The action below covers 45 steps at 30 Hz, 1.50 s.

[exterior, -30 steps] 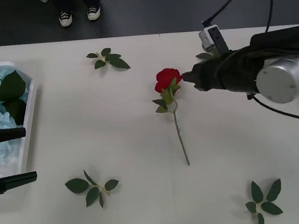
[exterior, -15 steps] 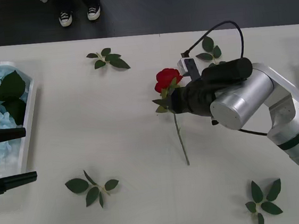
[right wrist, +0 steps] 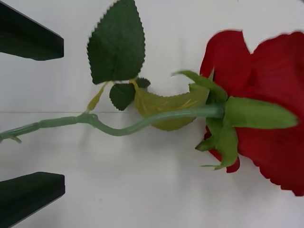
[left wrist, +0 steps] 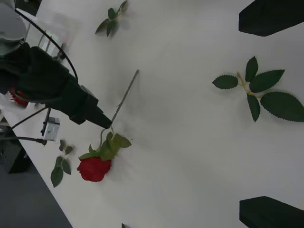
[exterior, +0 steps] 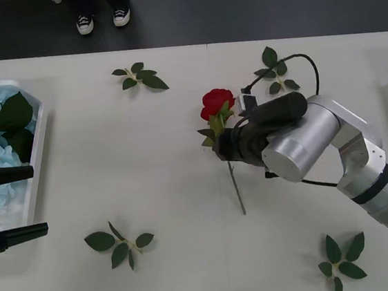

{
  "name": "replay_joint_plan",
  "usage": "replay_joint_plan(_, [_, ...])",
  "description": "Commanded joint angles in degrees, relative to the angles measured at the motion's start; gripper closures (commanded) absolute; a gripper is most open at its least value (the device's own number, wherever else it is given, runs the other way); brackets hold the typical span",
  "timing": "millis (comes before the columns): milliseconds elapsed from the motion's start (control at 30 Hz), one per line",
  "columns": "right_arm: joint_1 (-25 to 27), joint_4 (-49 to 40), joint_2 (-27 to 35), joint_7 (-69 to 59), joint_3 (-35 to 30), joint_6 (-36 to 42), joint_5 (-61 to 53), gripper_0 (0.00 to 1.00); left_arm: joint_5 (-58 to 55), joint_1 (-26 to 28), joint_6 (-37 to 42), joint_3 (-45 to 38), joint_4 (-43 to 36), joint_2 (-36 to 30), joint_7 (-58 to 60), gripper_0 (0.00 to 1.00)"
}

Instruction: Put the red flowers into the right box and the blue flowers into the left box

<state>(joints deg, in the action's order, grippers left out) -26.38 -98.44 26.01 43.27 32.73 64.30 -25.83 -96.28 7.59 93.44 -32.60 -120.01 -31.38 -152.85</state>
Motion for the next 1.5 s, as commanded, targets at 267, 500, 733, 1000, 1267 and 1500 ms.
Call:
replay_joint_plan(267, [-6.8,11.6,-6.3,-2.0,-0.2,-0.6,1.3,0.31,0.0,-0.9,-0.5,-0.5,-1.5,0.0,-2.1,0.0])
replay_joint_plan(500, [-7.2,12.1,-6.2,-1.3,-0.2,-2.4,1.5,0.41,0.0,-0.9,-0.5,-0.5,-1.5,0.0,-2.1,0.0])
replay_joint_plan(733, [-7.2,12.5,-5.4,-0.7,-0.1,-2.3,0.4,1.0,0.0,-0.9,-0.5,-0.5,-1.5,0.0,-2.1,0.0])
replay_joint_plan(1000, [-7.1,12.5,-4.5,0.4,-0.2,-0.8,0.0,1.0,0.0,-0.9,-0.5,-0.5,-1.5,0.0,-2.1,0.0])
replay_joint_plan(1267, [-7.2,7.1,-1.1,1.2,-1.7,-1.5,-1.1,1.0,0.0,-0.9,-0.5,-0.5,-1.5,0.0,-2.1,0.0])
replay_joint_plan(1500, [-6.5,-7.7,9.9,0.4,-5.6,2.9,-7.6,1.0,0.0,-0.9,-0.5,-0.5,-1.5,0.0,-2.1,0.0])
